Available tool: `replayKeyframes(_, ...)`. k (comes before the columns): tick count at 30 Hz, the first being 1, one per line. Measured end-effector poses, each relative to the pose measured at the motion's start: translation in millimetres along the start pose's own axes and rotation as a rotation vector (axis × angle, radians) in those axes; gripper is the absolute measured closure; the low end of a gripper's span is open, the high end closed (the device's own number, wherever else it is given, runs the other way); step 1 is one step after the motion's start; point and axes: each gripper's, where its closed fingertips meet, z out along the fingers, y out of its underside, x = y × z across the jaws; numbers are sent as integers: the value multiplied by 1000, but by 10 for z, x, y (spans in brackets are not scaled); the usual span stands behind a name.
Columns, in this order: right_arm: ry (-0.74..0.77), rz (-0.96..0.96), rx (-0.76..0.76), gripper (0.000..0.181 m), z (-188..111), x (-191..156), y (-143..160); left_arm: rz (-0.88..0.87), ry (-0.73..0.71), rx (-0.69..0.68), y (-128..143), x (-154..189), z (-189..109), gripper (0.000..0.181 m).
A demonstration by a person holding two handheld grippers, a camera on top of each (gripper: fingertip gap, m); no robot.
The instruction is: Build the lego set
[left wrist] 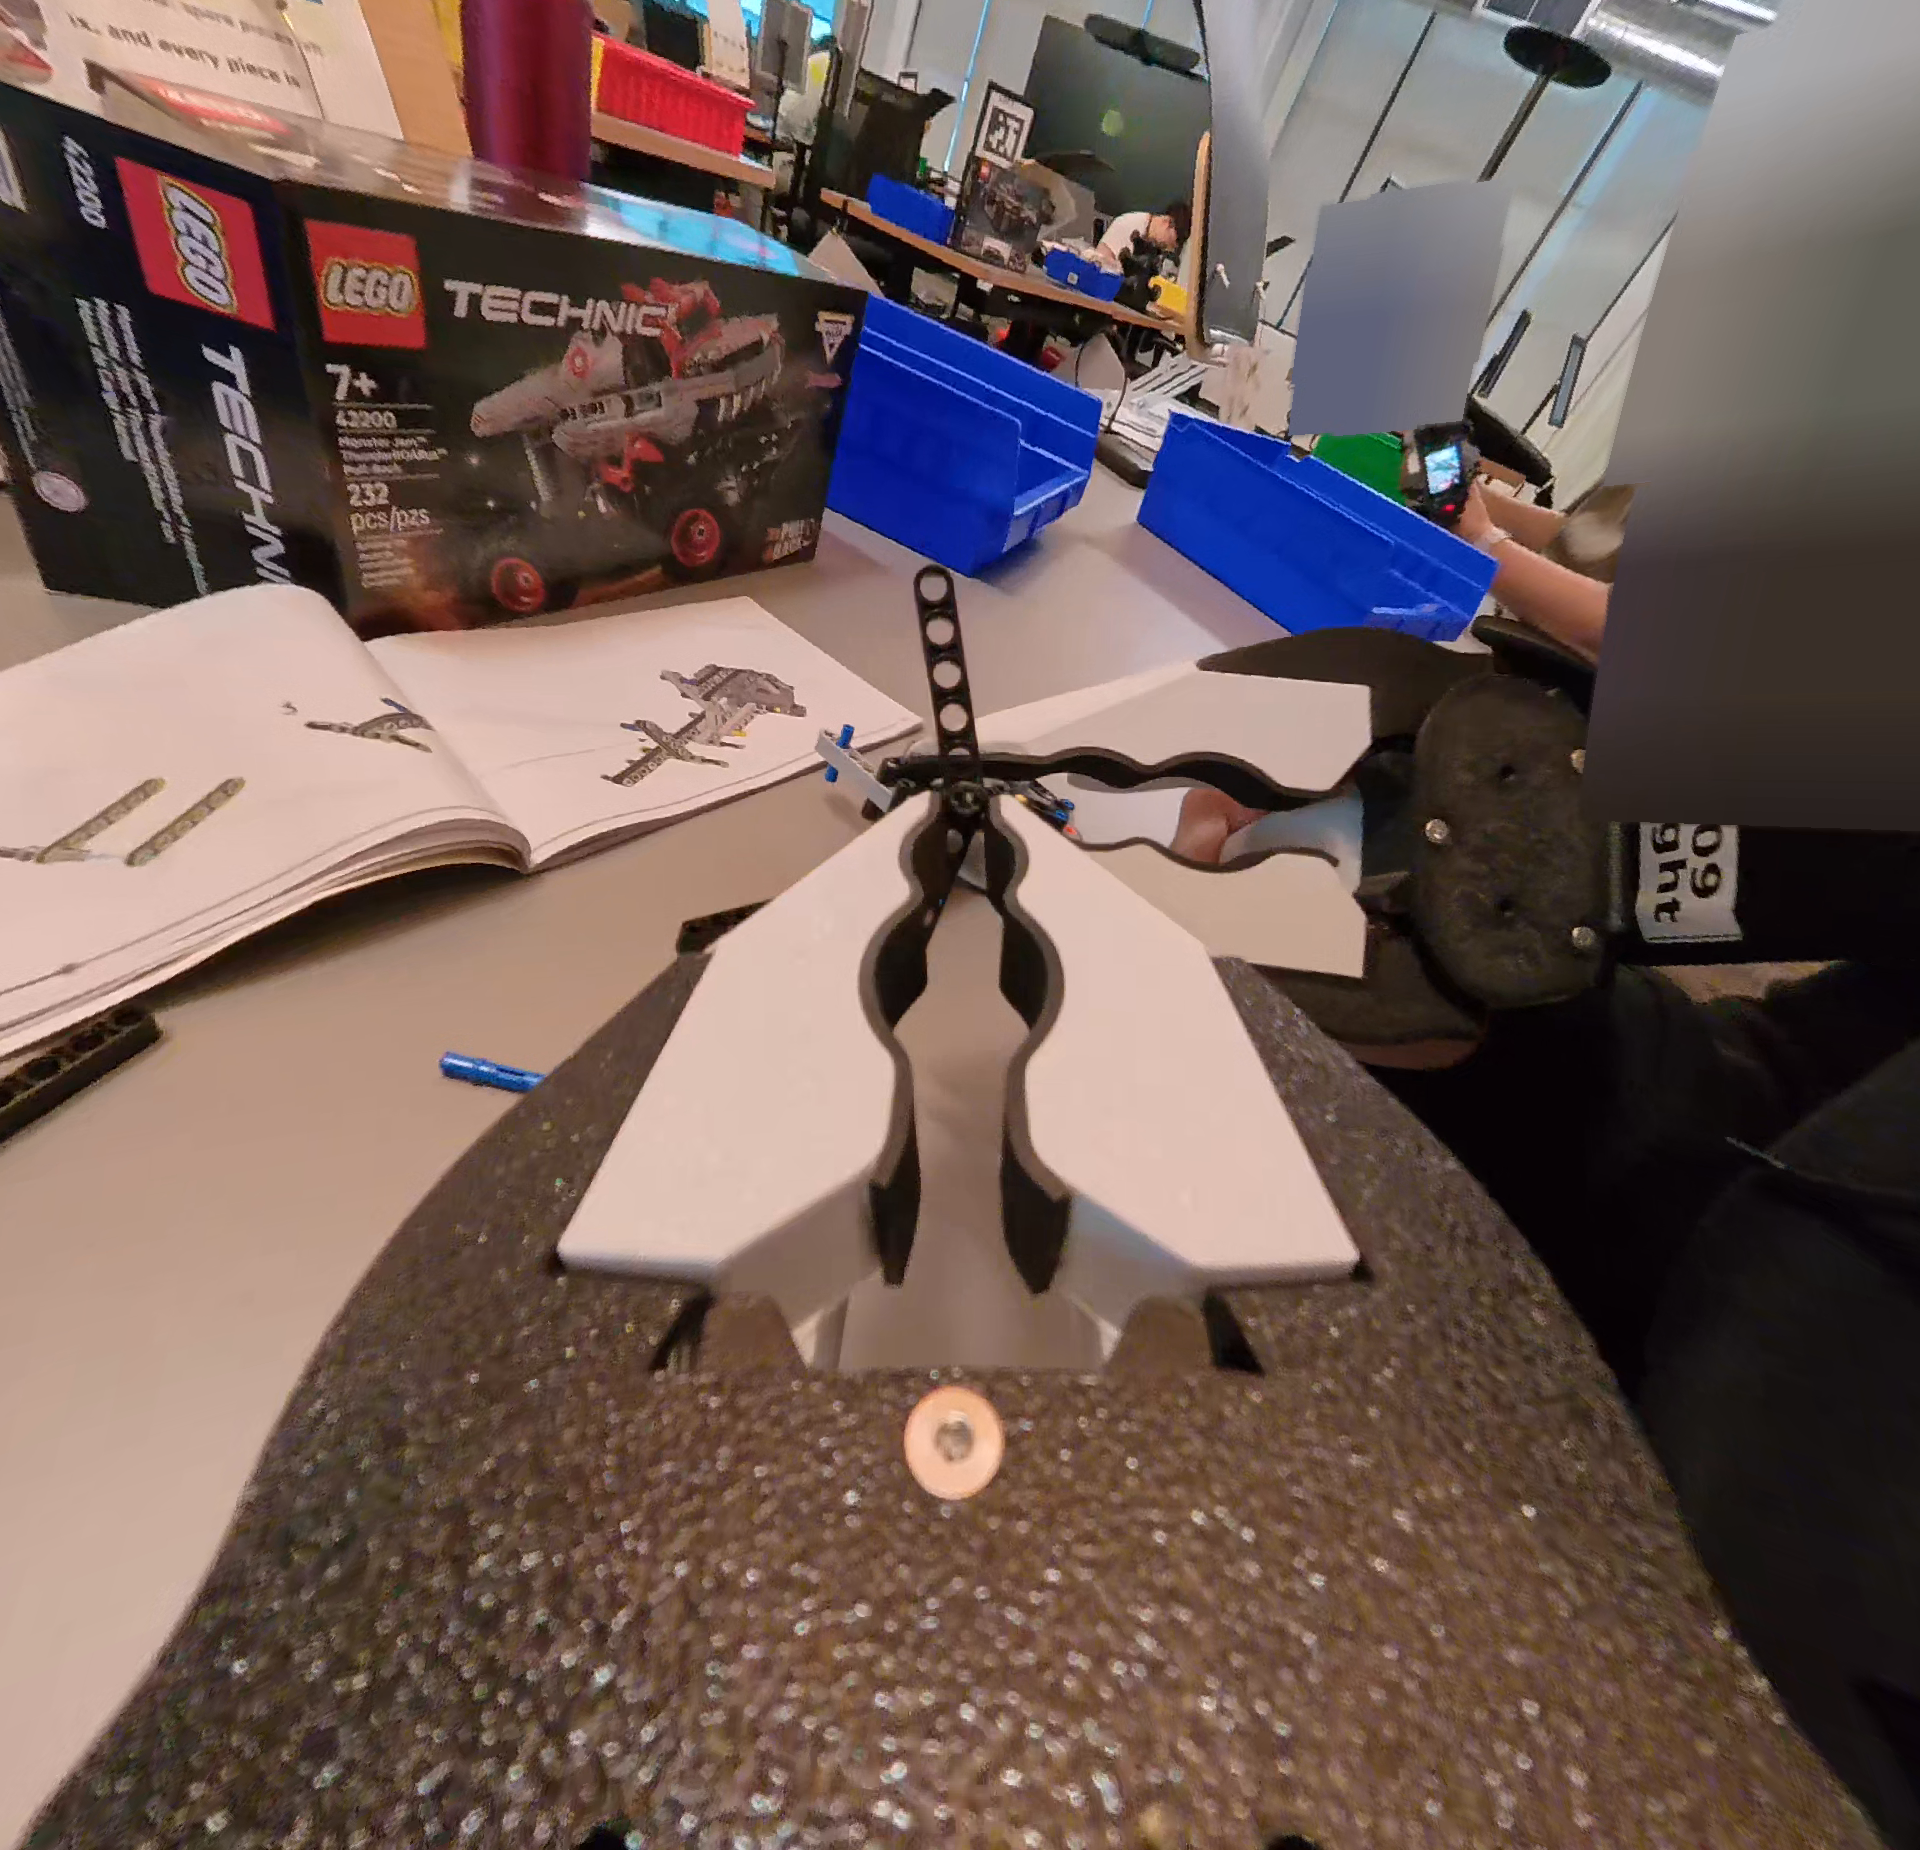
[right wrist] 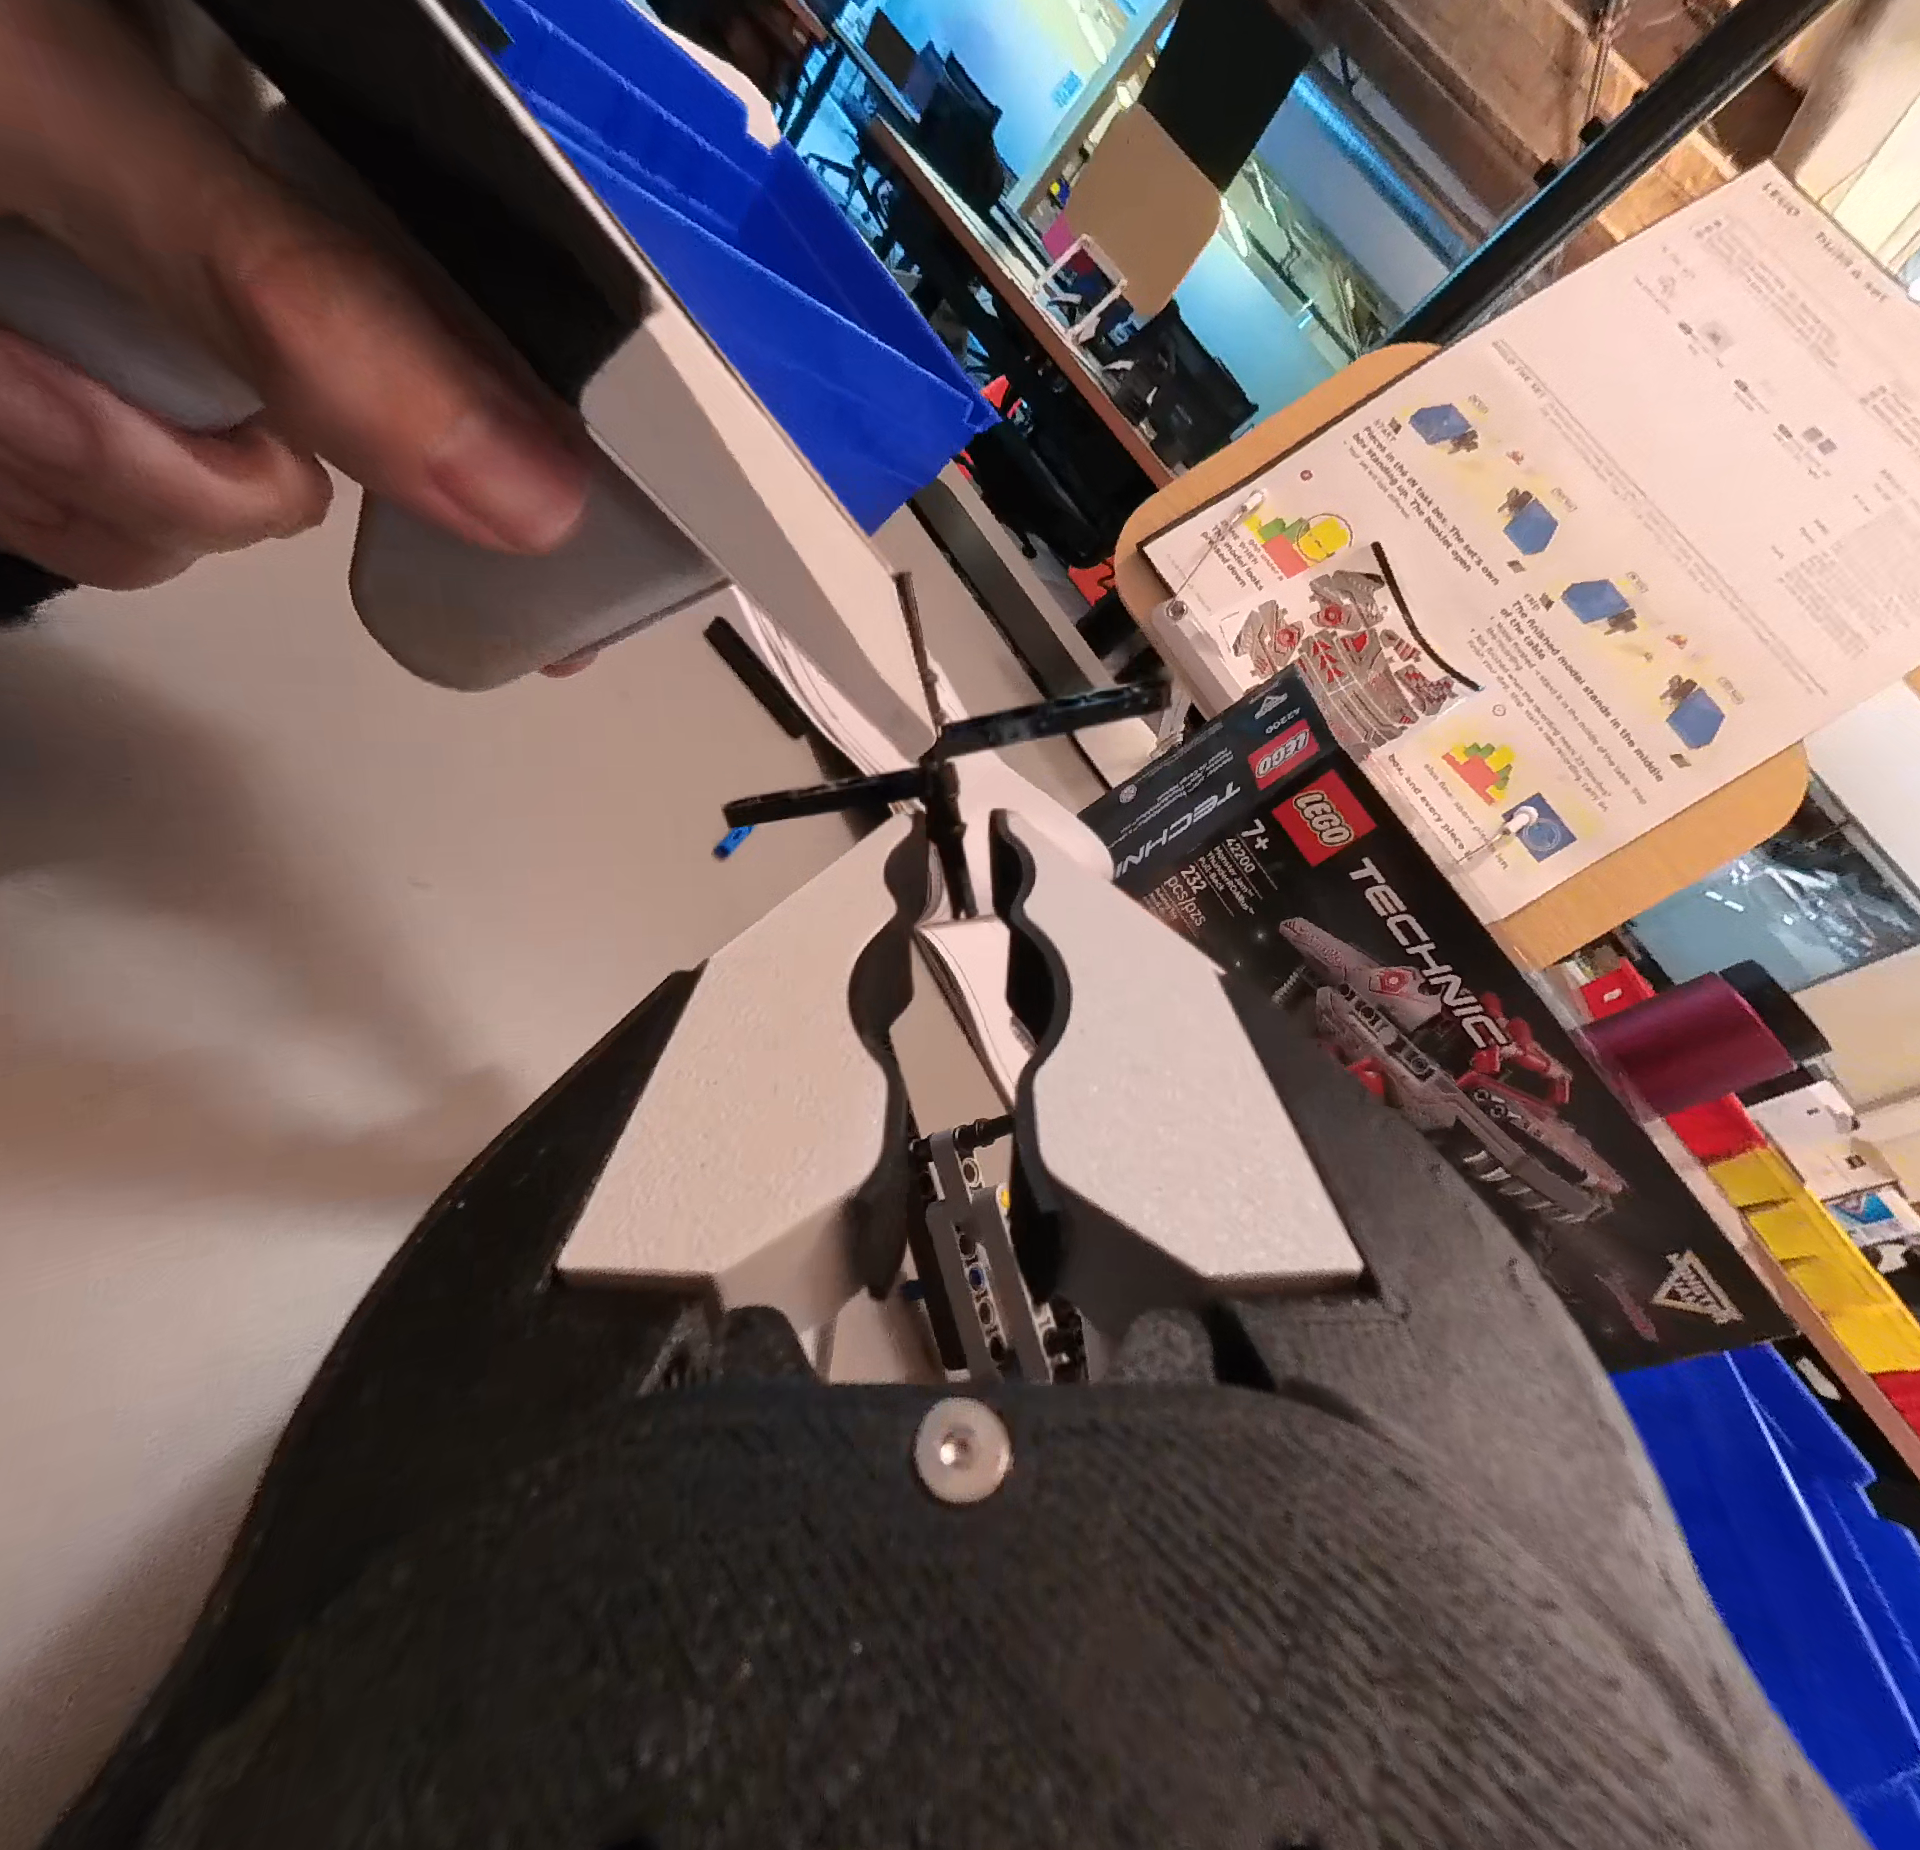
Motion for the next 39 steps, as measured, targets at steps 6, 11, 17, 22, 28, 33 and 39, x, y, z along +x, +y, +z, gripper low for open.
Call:
replayKeyframes(6, -47, 2, -9, 177, 22, -91, 22, -36, 18, -39, 54, -18, -13, 176)
replayKeyframes(11, -162, 179, -10, 178, 50, -207, 70, 147, -22, -118, 106, -51, -42, 174)
replayKeyframes(17, -193, 239, -2, 178, 72, -282, 99, 428, -81, -241, 107, -104, -140, 160)
replayKeyframes(22, -208, 253, 64, 178, 61, -302, 27, 729, -67, -324, 60, -123, -259, 168)
replayKeyframes(28, -220, 258, 96, 178, 53, -353, -9, 753, 26, -421, 122, -79, -290, 171)
replayKeyframes(33, -205, 216, 102, 178, 50, -360, -39, 738, 49, -452, 156, -75, -259, 176)
replayKeyframes(39, -202, 176, 83, 178, 51, -396, -17, 735, 60, -473, 173, -66, -257, 170)
